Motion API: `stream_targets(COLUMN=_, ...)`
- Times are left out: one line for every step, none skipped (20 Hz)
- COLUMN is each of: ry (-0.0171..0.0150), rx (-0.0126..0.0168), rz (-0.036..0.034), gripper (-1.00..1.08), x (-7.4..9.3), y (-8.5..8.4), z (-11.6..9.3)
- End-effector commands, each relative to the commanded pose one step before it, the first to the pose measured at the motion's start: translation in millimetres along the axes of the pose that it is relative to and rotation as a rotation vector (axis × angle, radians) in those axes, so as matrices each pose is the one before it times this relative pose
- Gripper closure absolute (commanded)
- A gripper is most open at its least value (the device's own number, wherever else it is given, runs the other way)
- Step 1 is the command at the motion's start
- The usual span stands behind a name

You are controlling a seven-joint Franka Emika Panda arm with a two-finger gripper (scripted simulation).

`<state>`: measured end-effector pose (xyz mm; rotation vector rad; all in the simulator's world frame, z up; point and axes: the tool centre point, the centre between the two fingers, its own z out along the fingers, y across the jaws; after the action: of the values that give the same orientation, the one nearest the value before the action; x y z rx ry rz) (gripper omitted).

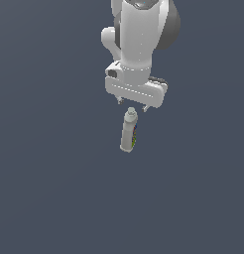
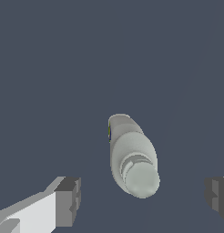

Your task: Pick up the object and move it to a goal position.

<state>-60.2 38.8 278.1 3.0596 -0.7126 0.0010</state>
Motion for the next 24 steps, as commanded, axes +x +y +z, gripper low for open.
stream_targets(ry=-0.00060, rx=-0.00032, rz=0.00037, gripper=-0.92, x=-0.28, y=0.10, z=5.34)
stream_targets(ry=-0.00001, rx=0.00005, rz=0.00049, gripper=-0.92, x=-0.06, y=0.15, z=3.39)
stream_targets(ry=0.00000, rx=0.00000, rz=0.00000, gripper=-0.92, x=-0.25, y=-0.11, z=4.02)
stream_targets(ry=-0.00001, rx=0.00005, rz=0.00049, gripper=-0.92, x=-0.15, y=0.12, z=4.63)
stream_targets(ry=-0.00001, rx=0.00005, rz=0.00049, gripper=-0.92, x=-0.19, y=0.11, z=5.24)
stream_targets(ry=-0.00001, rx=0.00005, rz=0.00049, gripper=-0.92, x=-0.16, y=0.10, z=5.20)
stream_targets(ry=0.00000, rx=0.00000, rz=0.00000, gripper=-0.92, x=-0.23, y=-0.15, z=4.61)
stream_targets(ry=-0.00001, rx=0.00005, rz=0.00049, gripper=-0.92, x=0.00, y=0.08, z=4.00)
stream_targets(ry=0.00000, rx=0.00000, rz=0.00000, gripper=-0.92, x=-0.04, y=-0.18, z=3.42)
stream_targets(ry=-0.00001, rx=0.00004, rz=0.00049, gripper=-0.92, x=0.19, y=0.04, z=2.81)
stream_targets(ry=0.00000, rx=0.00000, rz=0.00000, gripper=-0.92, x=0.15, y=-0.21, z=2.22)
stream_targets(ry=0.00001, rx=0.00001, rz=0.00049, gripper=-0.92, x=0.34, y=0.03, z=1.61)
stream_targets(ry=0.00000, rx=0.00000, rz=0.00000, gripper=-0.92, x=0.19, y=-0.16, z=0.98)
stream_targets(ry=0.00000, rx=0.00000, rz=0.00000, gripper=-0.92, x=0.08, y=-0.06, z=0.31)
stream_targets(ry=0.00000, rx=0.00000, rz=0.00000, gripper=1.08, x=0.00, y=0.00, z=0.00)
stream_targets(ry=0.00000, rx=0.00000, rz=0.00000, gripper=1.08, x=0.00, y=0.00, z=0.00)
stream_targets(ry=0.00000, rx=0.00000, rz=0.00000, gripper=1.08, x=0.00, y=0.00, z=0.00)
stream_targets(ry=0.00000, rx=0.00000, rz=0.00000, gripper=1.08, x=0.00, y=0.00, z=0.00)
stream_targets(ry=0.00000, rx=0.00000, rz=0.00000, gripper=1.08, x=0.00, y=0.00, z=0.00)
stream_targets(ry=0.00000, rx=0.00000, rz=0.00000, gripper=1.08, x=0.00, y=0.00, z=0.00)
stream_targets(ry=0.00000, rx=0.00000, rz=0.00000, gripper=1.08, x=0.00, y=0.00, z=0.00)
stream_targets(ry=0.00000, rx=0.00000, rz=0.00000, gripper=1.08, x=0.00, y=0.00, z=0.00)
stream_targets(ry=0.00000, rx=0.00000, rz=0.00000, gripper=1.08, x=0.00, y=0.00, z=0.00)
stream_targets(ry=0.00000, rx=0.00000, rz=0.00000, gripper=1.08, x=0.00, y=0.00, z=0.00)
